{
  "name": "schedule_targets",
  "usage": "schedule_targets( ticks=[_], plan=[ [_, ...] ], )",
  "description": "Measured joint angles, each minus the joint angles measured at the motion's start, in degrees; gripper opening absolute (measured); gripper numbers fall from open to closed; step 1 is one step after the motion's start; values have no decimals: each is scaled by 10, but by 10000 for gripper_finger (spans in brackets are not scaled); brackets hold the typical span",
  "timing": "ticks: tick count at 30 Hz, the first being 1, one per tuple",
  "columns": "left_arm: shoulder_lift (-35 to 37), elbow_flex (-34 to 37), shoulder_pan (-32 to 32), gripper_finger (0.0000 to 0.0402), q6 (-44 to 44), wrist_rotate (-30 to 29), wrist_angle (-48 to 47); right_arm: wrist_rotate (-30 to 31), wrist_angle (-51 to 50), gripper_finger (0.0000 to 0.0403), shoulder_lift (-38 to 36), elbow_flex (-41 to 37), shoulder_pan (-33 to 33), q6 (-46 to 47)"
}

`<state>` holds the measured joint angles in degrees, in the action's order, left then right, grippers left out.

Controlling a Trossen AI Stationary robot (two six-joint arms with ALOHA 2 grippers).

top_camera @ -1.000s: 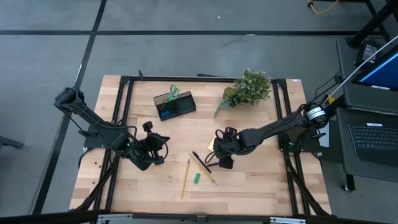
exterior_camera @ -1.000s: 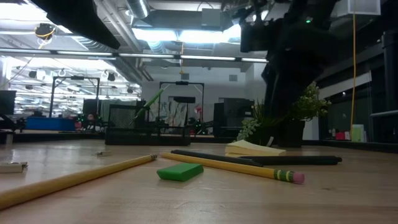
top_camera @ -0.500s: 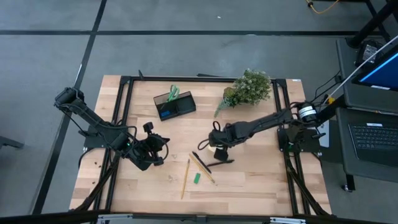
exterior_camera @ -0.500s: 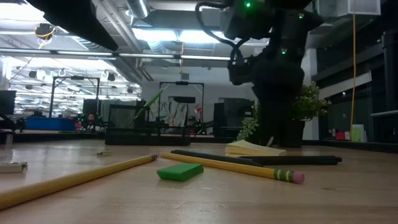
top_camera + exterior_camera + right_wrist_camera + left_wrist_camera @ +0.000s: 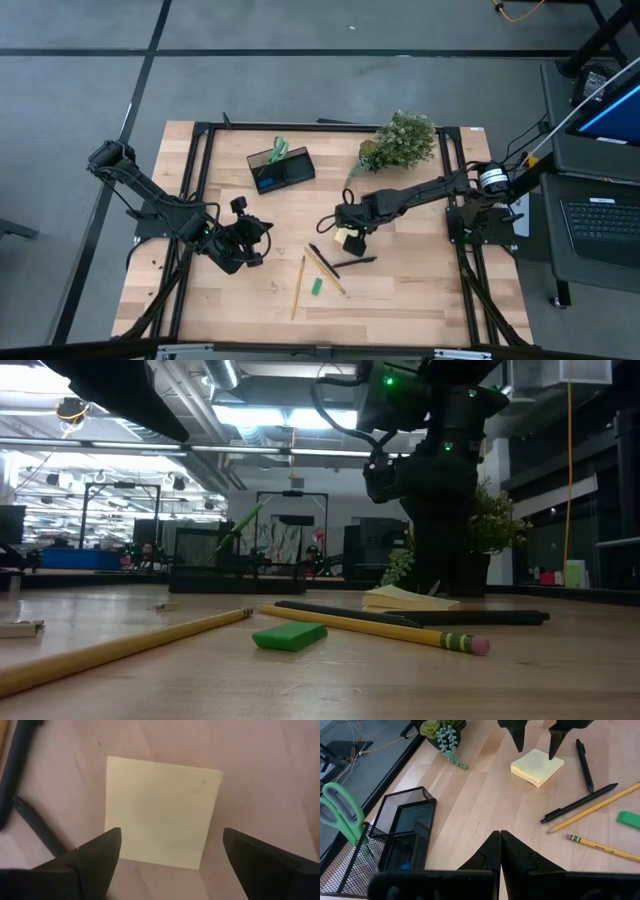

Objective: Pick and place office supplies into organizer
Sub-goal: Put the yellow sticky notes into the desk organizer

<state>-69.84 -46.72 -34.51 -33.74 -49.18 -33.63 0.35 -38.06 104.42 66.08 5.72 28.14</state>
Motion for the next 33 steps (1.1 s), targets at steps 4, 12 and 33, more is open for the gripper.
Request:
schedule_targets(
  ticks=[4,12,33],
  plan=[
    [0,0,0,2,0,0,1,-17,-2,349,0,0,-4,-1],
    [0,0,0,2,-1,1,8,-20,-9,349,2,0,-17,-18],
    [0,0,0,2,-1,0,9,-73,106,349,-2,-79,-37,-15]
  ],
)
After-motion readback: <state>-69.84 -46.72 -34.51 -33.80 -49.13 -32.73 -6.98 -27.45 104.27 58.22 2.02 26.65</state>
